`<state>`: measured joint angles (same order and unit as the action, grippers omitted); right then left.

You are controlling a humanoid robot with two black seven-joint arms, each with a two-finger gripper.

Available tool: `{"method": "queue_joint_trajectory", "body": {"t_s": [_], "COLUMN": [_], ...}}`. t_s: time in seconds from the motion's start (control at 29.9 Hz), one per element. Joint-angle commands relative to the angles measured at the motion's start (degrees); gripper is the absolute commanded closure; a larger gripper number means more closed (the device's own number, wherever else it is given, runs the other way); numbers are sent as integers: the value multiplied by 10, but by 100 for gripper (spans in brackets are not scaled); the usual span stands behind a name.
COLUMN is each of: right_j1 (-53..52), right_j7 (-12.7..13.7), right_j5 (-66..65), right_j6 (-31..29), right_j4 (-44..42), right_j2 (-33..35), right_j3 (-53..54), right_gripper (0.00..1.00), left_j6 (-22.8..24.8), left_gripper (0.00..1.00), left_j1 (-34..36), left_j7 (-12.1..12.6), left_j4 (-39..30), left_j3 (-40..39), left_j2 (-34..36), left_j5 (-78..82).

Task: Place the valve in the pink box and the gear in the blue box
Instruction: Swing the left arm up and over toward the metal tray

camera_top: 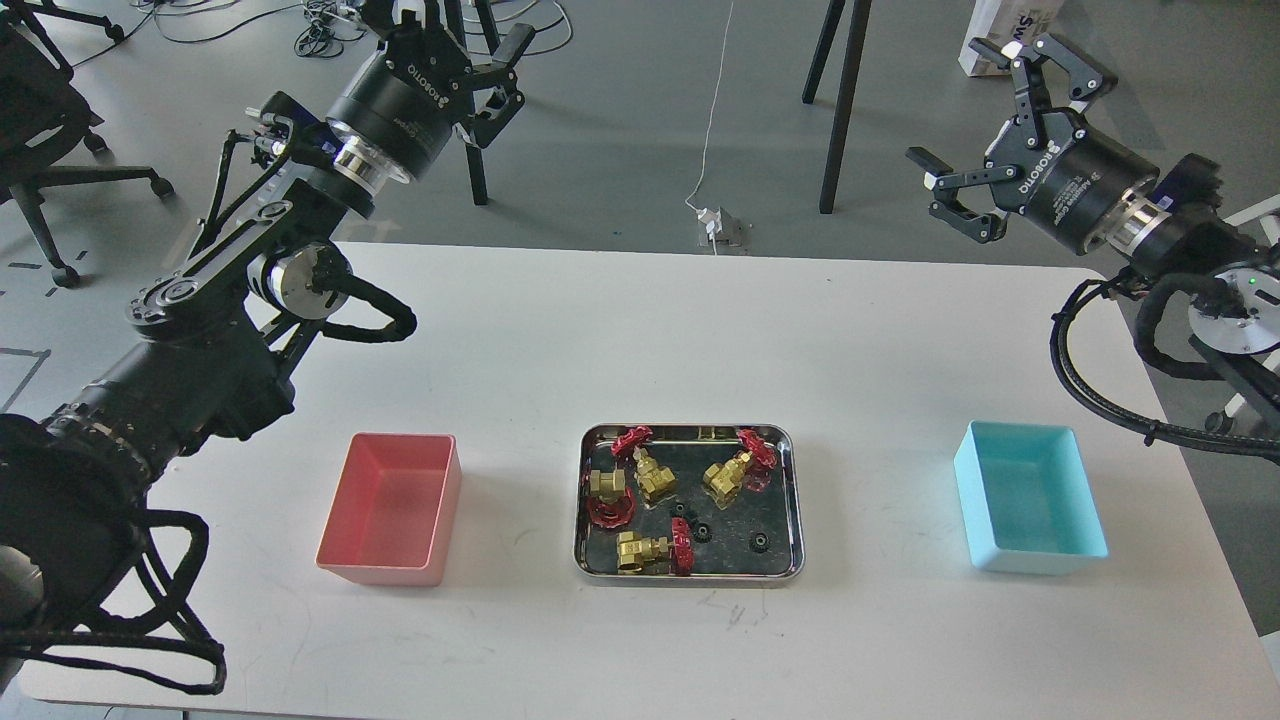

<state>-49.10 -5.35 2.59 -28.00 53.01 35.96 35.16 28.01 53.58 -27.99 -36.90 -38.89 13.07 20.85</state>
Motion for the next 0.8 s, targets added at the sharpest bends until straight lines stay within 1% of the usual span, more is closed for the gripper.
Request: {"method": "queue_joint_trajectory", "body": {"t_s": [0.0,0.17,0.2,0.27,0.3,0.4,0.47,0.53,0.6,0.77], "right_j1": [1,-6,-10,-33,-51,-88,-107,-120,-123,-115], "right_j7": [-1,0,1,2,3,5,5,6,6,7], "right_j5": [3,5,5,8,14,29,31,31,35,55], "right_j6": [0,0,0,0,0,0,0,0,0,0], "right_j4": [-18,-24,-31,-48,-55,-74,-76,-76,-76,-76], "right_j2": [-5,-15,-17,-22,-26,-28,-27,-25,-20,3], "right_j3": [15,58,67,76,74,64,57,51,47,45], "right_gripper": [1,1,1,1,1,1,1,1,1,1], "left_j6": [0,0,0,0,0,0,0,0,0,0], "left_gripper": [0,0,0,0,0,0,0,0,0,0], "left_j1": [-16,-20,-22,-28,-29,-55,-66,-65,-61,-29], "left_j7": [0,0,0,0,0,0,0,0,0,0], "left_j4": [1,7,21,72,71,39,-8,-43,-53,-73], "left_j3": [3,-6,-6,5,5,-17,-42,-83,-116,-119], "left_j2": [-1,4,-1,-16,-30,-47,-49,-54,-62,-55], "left_j5": [-2,-13,-26,-46,-50,-70,-81,-85,-85,-85]}}
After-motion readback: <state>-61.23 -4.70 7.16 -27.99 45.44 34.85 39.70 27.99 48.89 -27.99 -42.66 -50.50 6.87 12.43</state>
